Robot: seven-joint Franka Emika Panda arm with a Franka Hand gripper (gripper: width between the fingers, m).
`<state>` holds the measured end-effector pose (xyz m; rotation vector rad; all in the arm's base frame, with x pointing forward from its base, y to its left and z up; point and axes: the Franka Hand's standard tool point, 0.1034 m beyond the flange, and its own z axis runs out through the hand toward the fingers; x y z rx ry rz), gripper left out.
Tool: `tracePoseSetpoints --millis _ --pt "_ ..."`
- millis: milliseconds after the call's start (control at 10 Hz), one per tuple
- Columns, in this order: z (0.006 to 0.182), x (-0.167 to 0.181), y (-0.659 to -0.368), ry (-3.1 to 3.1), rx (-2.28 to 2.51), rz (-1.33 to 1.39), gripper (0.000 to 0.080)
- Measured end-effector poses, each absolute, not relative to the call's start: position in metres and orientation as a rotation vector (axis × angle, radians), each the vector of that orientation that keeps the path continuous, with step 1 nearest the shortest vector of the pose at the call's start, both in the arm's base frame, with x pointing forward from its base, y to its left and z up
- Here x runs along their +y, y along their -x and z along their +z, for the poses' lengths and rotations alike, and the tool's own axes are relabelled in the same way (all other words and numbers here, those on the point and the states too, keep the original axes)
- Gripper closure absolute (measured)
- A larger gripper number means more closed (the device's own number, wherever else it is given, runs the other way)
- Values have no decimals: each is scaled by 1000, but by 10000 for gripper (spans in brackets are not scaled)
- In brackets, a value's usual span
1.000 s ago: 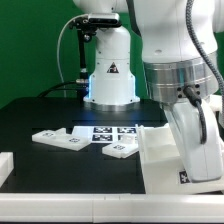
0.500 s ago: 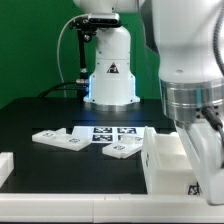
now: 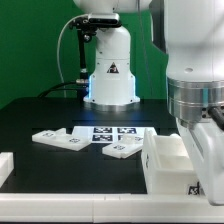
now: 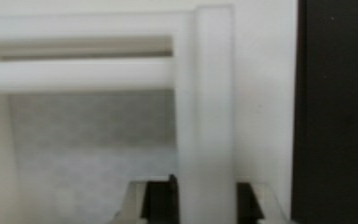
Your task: Assemble cabinet
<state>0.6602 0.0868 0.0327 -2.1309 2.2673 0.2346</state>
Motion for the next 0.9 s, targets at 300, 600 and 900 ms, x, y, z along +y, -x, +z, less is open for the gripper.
tracePoseSetpoints --millis 300,600,900 --pt "33 88 -661 2131 2265 233 449" --pt "33 88 -660 2132 2266 234 46" --pt "64 84 -654 2148 2206 230 2"
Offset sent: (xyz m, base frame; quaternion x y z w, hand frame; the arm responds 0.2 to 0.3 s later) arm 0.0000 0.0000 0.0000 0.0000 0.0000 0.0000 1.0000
